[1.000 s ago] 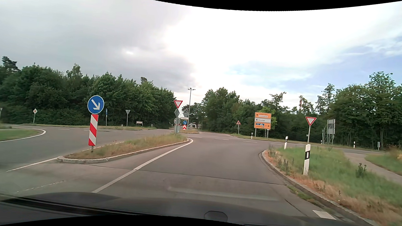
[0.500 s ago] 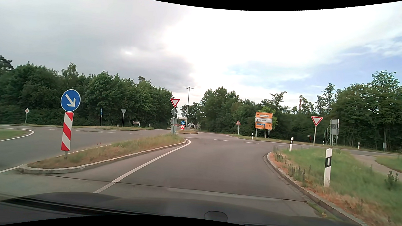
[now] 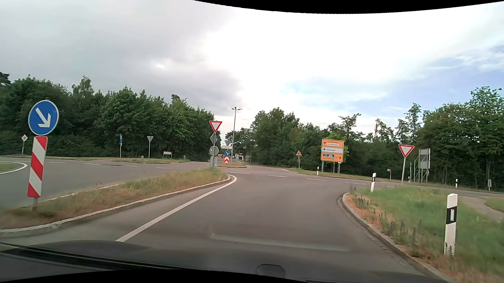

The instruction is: Follow the waypoints while adhering to traffic rules and regulations

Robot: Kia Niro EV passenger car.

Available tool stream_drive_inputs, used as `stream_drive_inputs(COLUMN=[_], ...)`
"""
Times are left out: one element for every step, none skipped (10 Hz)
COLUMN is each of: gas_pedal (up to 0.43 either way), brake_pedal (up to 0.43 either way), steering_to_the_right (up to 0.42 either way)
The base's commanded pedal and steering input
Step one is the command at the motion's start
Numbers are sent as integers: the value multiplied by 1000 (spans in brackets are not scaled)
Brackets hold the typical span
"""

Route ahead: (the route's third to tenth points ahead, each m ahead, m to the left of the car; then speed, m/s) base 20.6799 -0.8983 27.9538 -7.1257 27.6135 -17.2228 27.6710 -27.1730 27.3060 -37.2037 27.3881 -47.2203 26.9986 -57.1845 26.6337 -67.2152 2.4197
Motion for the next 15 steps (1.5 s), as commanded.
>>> stream_drive_inputs(gas_pedal=[0, 0, 0, 0, 0, 0, 0, 0, 0, 0, 0, 0, 0, 0, 0], brake_pedal=[55, 67, 67, 67, 67, 67, 73, 67, 73, 73, 73, 55, 6, 0, 0], steering_to_the_right=[11, 12, 12, 12, 11, 11, 11, 11, 10, 11, 11, 20, 26, 31, 31])
